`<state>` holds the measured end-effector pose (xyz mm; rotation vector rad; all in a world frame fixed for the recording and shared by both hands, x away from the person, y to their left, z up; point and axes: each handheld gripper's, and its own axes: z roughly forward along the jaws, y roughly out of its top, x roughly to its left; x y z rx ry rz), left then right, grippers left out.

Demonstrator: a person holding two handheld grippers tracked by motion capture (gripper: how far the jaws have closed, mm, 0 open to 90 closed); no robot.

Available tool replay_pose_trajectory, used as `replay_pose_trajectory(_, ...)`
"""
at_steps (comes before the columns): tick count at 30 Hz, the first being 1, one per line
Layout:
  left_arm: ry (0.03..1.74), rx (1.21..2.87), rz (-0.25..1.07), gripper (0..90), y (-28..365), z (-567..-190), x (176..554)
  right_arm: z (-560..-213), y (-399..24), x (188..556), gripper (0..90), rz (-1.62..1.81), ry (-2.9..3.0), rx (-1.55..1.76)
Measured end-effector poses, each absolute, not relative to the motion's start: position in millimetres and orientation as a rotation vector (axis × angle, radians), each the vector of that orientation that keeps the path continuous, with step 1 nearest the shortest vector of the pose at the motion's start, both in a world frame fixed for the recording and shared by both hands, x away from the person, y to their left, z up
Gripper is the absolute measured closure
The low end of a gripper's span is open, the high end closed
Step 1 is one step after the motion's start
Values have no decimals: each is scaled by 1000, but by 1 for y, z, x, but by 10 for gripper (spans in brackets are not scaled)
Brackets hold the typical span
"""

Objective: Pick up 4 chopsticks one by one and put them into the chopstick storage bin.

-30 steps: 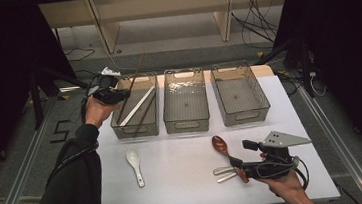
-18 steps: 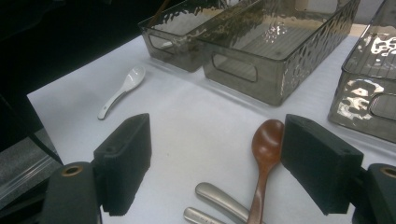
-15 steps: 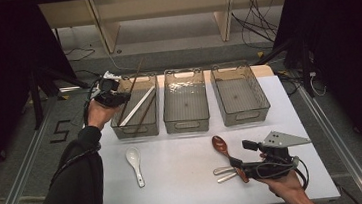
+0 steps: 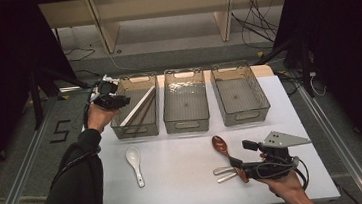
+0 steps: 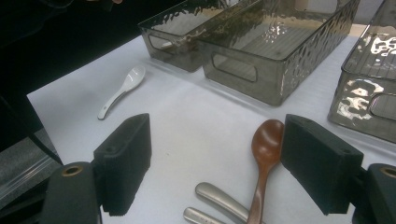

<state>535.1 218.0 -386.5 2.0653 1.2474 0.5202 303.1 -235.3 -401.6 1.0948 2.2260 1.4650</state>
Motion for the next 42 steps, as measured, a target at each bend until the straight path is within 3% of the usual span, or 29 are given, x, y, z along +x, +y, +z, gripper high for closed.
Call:
replay_pose_trajectory(7, 1229, 2043, 503, 479, 213, -375, 519, -402, -235, 303, 256, 1457, 2228, 1099)
replay_pose_trajectory(14, 1175, 2038, 418, 337, 210, -365, 495, -402, -234, 303, 258, 1427, 2231, 1108)
replay_pose_trajectory(25, 1180, 1997, 365, 252, 212, -362, 456, -403, -234, 304, 259, 1403, 2231, 1129)
replay_pose_trajectory(42, 1247, 2083, 330, 190, 196, -387, 417, -402, -235, 304, 259, 1405, 2229, 1118)
